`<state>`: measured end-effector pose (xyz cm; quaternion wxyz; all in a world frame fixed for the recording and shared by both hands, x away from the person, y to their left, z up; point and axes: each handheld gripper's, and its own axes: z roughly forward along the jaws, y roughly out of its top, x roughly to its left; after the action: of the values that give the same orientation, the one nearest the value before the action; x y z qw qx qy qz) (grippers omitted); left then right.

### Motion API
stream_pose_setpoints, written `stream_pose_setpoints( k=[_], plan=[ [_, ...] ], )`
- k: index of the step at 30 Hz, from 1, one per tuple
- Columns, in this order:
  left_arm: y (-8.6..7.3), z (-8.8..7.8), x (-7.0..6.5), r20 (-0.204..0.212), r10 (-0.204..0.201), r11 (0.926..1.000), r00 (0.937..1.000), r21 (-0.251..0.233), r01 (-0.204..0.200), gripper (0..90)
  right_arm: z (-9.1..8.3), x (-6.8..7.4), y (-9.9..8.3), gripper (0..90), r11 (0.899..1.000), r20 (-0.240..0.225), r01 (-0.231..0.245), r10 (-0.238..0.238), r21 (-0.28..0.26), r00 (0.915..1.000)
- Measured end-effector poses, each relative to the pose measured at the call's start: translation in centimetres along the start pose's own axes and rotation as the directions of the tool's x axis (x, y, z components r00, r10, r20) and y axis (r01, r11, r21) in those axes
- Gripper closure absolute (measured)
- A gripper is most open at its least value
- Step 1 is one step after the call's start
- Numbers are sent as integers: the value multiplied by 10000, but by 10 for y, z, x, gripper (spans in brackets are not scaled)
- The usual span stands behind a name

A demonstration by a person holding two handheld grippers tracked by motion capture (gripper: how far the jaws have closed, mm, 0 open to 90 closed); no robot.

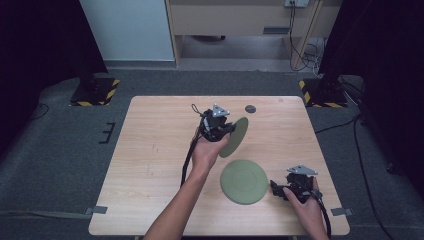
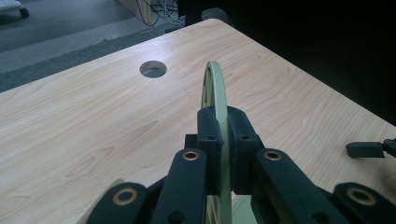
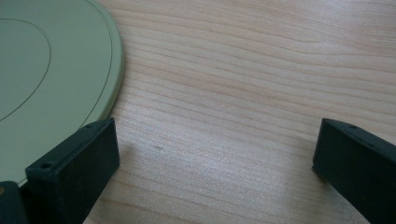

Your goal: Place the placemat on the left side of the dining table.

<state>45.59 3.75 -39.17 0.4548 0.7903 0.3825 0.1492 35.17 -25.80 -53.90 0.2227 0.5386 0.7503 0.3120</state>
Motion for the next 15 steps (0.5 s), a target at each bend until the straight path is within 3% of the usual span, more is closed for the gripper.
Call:
stream_pose_setpoints(
  k=[15],
  plan=[
    [0, -8, 8, -327, 105, 9999, 9994, 22, -104, 856, 0, 0, 0, 7, 10000, 2, 4, -4, -2, 10000]
  ],
)
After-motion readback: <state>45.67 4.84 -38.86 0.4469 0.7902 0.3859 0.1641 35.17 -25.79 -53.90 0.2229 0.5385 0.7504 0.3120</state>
